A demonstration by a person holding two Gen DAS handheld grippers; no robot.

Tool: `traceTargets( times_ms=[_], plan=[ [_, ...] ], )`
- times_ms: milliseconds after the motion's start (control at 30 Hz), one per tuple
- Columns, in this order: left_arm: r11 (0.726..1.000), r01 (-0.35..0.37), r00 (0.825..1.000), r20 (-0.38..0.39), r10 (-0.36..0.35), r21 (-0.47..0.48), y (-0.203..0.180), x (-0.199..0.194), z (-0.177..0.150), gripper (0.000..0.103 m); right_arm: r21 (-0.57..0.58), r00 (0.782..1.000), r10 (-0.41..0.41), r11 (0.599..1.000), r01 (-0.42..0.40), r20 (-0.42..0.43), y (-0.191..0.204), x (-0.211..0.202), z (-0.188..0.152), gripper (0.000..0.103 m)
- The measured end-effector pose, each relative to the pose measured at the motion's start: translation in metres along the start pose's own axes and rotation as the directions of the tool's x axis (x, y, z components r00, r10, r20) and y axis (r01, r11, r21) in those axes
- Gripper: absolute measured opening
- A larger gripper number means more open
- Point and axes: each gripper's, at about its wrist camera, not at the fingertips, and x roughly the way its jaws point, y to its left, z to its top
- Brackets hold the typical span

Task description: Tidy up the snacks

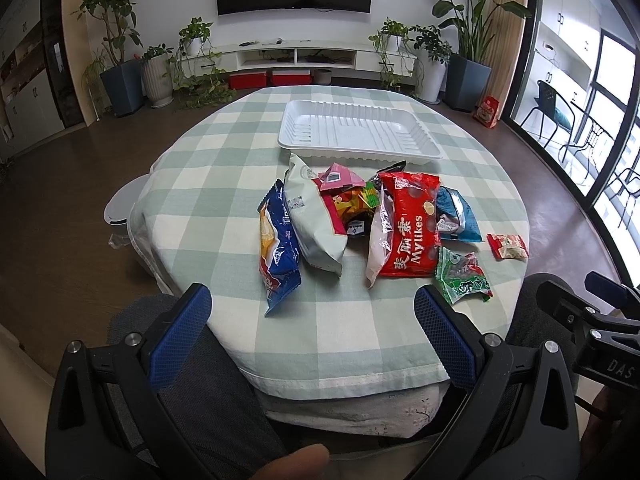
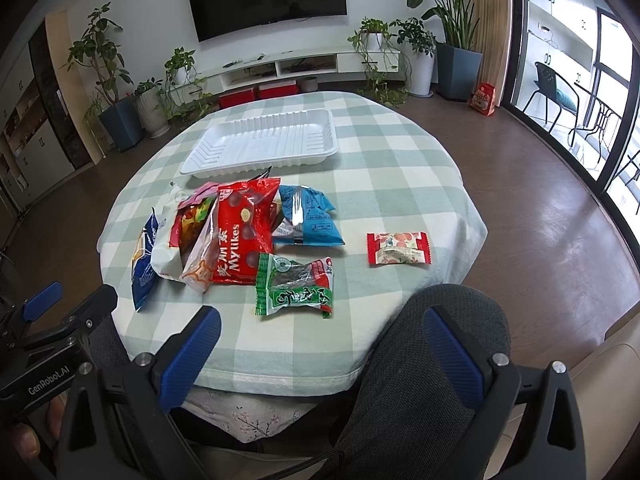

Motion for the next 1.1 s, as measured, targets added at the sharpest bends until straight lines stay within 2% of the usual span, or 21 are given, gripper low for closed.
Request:
traceTargets(
  times_ms=[67,100,133,167,200,233,300,400,467,533,600,633,700,767,800,833,1000,1100],
  plan=[
    [0.998,0.065,0.998,0.015,-0.065,0.008,0.001,0.002,-0.002,0.103,-0.009,1.0,-0.001,1.0,0.001,0.003,-0.001,0.0,-0.002,0.103],
    [0.993,0.115,0.993,0.032,-0.116,0.028,0.001,0.002,-0.003,0.103,-0.017,1.0,-0.002,1.0,0.002,0.006,-0.002,0.003,-0.002,0.103],
    [0.979,0.196,0.979,0.035,-0.199,0.059,0.0,0.005,-0.003,0.103,-0.026,1.0,0.002,1.0,-0.002,0.007,-0.002,0.005,-0.001,0.103],
    [0.96,0.27,0.963,-0.006,-0.27,0.073,-0.001,0.012,-0.004,0.103,-0.036,1.0,0.012,0.999,-0.011,0.006,-0.003,0.006,0.0,0.103],
    [0.946,0.317,0.947,-0.084,-0.311,0.062,0.0,0.023,-0.006,0.103,-0.044,1.0,0.022,0.999,-0.022,-0.001,-0.003,0.008,0.002,0.103],
    [0.944,0.329,0.935,-0.151,-0.321,0.033,0.002,0.032,-0.009,0.103,-0.05,0.999,0.032,0.998,-0.033,-0.013,-0.004,0.011,0.004,0.103],
    [0.96,0.277,0.946,-0.168,-0.277,-0.022,0.012,0.039,-0.011,0.103,-0.047,0.997,0.061,0.997,-0.063,-0.039,-0.009,0.017,0.01,0.103],
    [0.976,0.205,0.972,-0.1,-0.211,-0.071,0.032,0.038,0.006,0.103,-0.048,0.995,0.085,0.995,-0.088,-0.056,-0.017,0.024,0.017,0.1],
    [0.986,0.153,0.984,-0.083,-0.159,-0.074,0.042,0.043,0.025,0.103,-0.049,0.991,0.104,0.993,-0.108,-0.08,-0.024,0.032,0.024,0.098],
    [0.992,0.113,0.988,-0.102,-0.117,-0.05,0.049,0.056,0.041,0.103,-0.027,0.982,0.154,0.987,-0.158,-0.109,-0.033,0.042,0.032,0.092],
    [0.997,0.083,0.981,-0.173,-0.081,0.001,0.048,0.077,0.049,0.102,0.006,0.975,0.189,0.982,-0.19,-0.119,-0.044,0.049,0.039,0.086],
    [0.995,0.094,0.976,-0.201,-0.089,0.018,0.05,0.083,0.053,0.102,0.021,0.973,0.202,0.979,-0.201,-0.116,-0.049,0.051,0.043,0.085],
    [0.995,0.097,0.972,-0.22,-0.087,0.035,0.054,0.096,0.058,0.1,0.04,0.971,0.216,0.976,-0.213,-0.106,-0.057,0.055,0.049,0.082],
    [0.995,0.097,0.965,-0.249,-0.085,0.034,0.058,0.111,0.062,0.089,0.043,0.971,0.214,0.977,-0.211,-0.106,-0.061,0.058,0.055,0.078],
    [0.995,0.096,0.961,-0.263,-0.085,0.032,0.06,0.116,0.064,0.08,0.047,0.971,0.214,0.977,-0.21,-0.105,-0.064,0.06,0.057,0.076],
    [0.995,0.087,0.959,-0.275,-0.073,0.04,0.062,0.122,0.065,0.078,0.053,0.971,0.215,0.976,-0.211,-0.106,-0.066,0.062,0.058,0.076],
    [0.995,0.072,0.943,-0.33,-0.044,0.074,0.068,0.141,0.064,0.078,0.076,0.97,0.212,0.976,-0.204,-0.117,-0.076,0.071,0.061,0.076],
    [0.996,0.077,0.946,-0.32,-0.055,0.055,0.075,0.138,0.068,0.078,0.083,0.969,0.217,0.975,-0.208,-0.12,-0.078,0.073,0.061,0.076]
  ],
)
